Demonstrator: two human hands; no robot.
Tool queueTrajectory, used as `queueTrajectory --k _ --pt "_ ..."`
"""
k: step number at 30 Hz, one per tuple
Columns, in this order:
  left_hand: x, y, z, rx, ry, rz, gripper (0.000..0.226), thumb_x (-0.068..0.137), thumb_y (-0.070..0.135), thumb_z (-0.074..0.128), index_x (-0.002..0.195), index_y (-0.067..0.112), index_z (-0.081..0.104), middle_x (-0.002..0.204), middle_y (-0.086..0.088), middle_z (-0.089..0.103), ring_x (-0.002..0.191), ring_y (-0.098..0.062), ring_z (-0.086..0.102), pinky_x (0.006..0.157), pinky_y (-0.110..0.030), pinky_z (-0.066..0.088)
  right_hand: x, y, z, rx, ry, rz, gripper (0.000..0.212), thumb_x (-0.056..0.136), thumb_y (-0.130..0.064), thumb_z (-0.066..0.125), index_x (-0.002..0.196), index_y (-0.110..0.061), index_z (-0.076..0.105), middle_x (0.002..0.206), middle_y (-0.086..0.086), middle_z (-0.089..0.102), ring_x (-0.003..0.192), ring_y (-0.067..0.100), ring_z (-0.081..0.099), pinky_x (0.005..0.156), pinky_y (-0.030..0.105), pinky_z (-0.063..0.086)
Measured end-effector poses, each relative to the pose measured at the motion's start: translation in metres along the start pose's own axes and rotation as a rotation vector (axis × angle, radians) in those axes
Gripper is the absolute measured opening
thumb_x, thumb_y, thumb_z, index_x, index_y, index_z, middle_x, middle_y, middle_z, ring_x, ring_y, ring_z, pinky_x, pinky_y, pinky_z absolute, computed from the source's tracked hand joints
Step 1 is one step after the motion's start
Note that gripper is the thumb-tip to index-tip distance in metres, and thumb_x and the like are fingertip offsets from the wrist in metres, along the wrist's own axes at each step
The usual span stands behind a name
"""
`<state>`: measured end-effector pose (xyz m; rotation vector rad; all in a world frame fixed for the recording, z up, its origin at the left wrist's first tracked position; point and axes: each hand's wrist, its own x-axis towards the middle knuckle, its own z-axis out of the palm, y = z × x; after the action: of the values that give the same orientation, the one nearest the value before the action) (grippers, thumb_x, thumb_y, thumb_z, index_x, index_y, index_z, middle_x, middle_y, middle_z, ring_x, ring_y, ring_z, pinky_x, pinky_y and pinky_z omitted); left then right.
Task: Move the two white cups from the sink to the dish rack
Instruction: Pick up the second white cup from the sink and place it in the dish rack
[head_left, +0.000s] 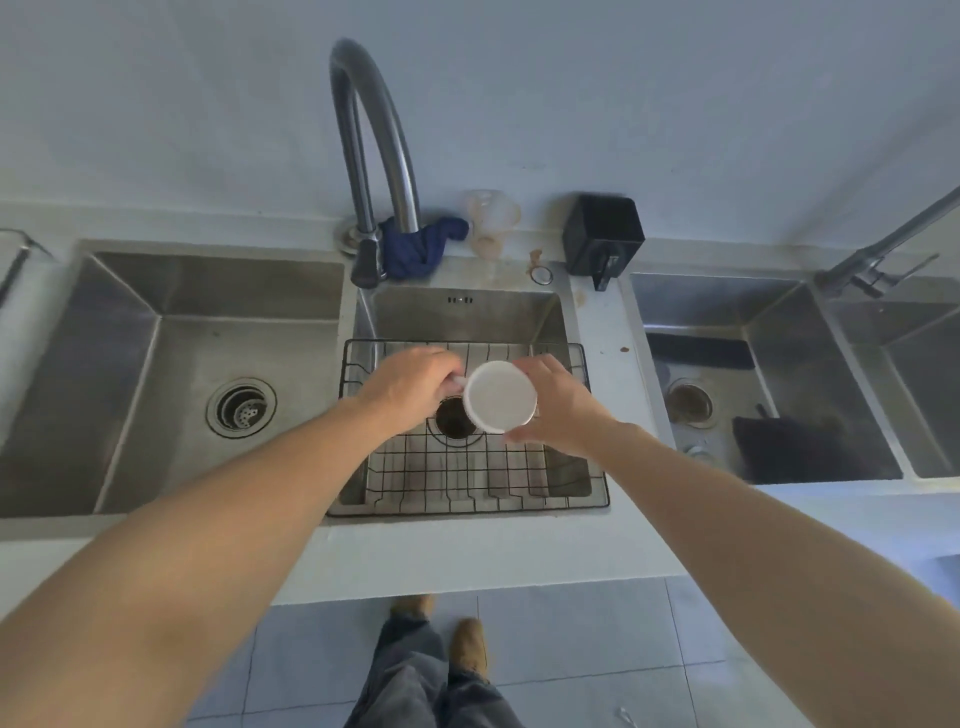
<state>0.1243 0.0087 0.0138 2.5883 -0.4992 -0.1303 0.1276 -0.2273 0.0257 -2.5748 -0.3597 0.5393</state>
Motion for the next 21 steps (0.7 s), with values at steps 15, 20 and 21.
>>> queueTrajectory --k 15,20,21 --pt "-0.241 -0.040 -0.128 -0.032 0.462 -0.665 0.011 0.093 0.021 0.064 0.084 0.015 0.066 0.074 -0.001 0.065 0.069 -0.024 0.059 0.060 -0.036 0.047 0.002 -0.251 0.014 0.050 -0.266 -0.432 0.065 0.058 -0.032 0.093 0.118 -0.029 0.067 0.102 -0.012 0.072 0.097 0.010 0.068 0.093 0.040 0.057" --pt "-0.338 -0.089 -0.167 -0.007 0.607 -0.839 0.018 0.093 0.015 0.061 0.076 0.017 0.056 0.073 0.003 0.058 0.068 -0.022 0.052 0.060 -0.030 0.033 0.007 -0.369 0.073 0.019 -0.306 -0.559 0.057 0.069 -0.024 0.091 0.121 -0.020 0.068 0.101 -0.004 0.074 0.094 0.011 0.070 0.094 0.040 0.057" --pt "-0.357 -0.101 -0.175 -0.006 0.631 -0.868 0.020 0.093 0.014 0.060 0.075 0.019 0.053 0.074 0.002 0.058 0.068 -0.023 0.053 0.060 -0.030 0.034 0.008 -0.394 0.087 0.007 -0.310 -0.589 0.056 0.070 -0.023 0.090 0.122 -0.020 0.068 0.101 -0.004 0.074 0.093 0.011 0.070 0.094 0.039 0.057"
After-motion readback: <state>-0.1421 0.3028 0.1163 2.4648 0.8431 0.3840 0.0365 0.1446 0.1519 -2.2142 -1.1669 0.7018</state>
